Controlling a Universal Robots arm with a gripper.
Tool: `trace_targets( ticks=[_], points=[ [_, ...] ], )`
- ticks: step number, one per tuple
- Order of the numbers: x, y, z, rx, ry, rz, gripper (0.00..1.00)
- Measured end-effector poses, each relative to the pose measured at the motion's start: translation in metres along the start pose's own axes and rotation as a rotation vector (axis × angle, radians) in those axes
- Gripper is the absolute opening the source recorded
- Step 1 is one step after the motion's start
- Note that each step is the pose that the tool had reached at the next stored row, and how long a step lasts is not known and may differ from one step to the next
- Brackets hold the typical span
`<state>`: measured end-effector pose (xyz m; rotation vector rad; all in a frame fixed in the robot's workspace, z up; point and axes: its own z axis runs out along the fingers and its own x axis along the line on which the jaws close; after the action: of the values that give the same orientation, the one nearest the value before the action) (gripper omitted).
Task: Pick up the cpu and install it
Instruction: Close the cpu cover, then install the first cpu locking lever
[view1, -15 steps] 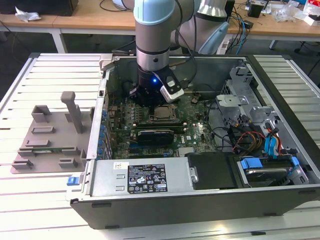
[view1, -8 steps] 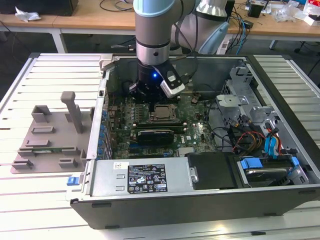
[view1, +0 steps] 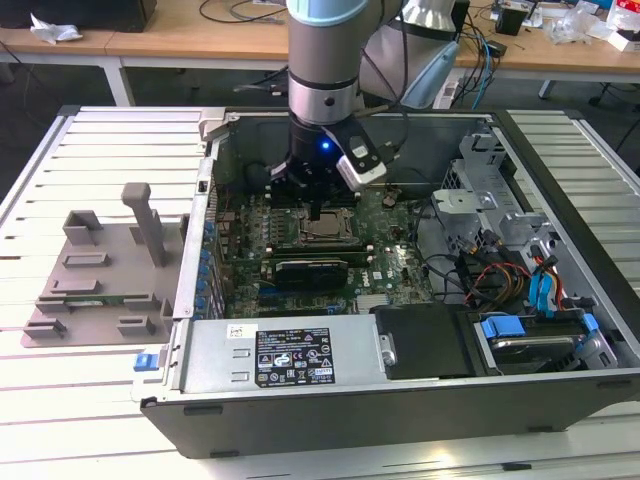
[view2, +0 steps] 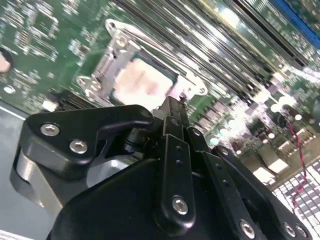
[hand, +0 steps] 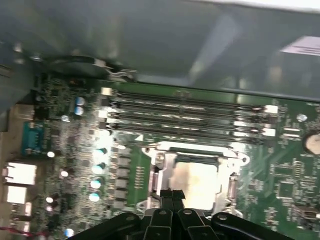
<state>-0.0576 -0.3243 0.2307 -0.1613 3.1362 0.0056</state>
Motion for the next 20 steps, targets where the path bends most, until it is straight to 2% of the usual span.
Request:
trace_targets(
  ticks=[3, 4, 5, 8, 10, 20],
  points=[
    [-0.0112, -0.0014, 0.0000, -0.0006, 0.0056, 0.000, 0.11],
    [-0.0201, -0.0025, 0.0000, -0.0011, 0.0103, 0.000, 0.11],
    [-0.0222, -0.0028, -0.0002, -0.0010, 0.0112, 0.000, 0.11],
    [-0.0227, -0.0028, -0.0071, -0.0010, 0.0111, 0.000, 0.11],
    [-0.0227, -0.0027, -0.0093, -0.0011, 0.0111, 0.000, 0.11],
    [-0.0203, -0.0024, -0.0102, -0.0011, 0.0111, 0.000, 0.11]
  ],
)
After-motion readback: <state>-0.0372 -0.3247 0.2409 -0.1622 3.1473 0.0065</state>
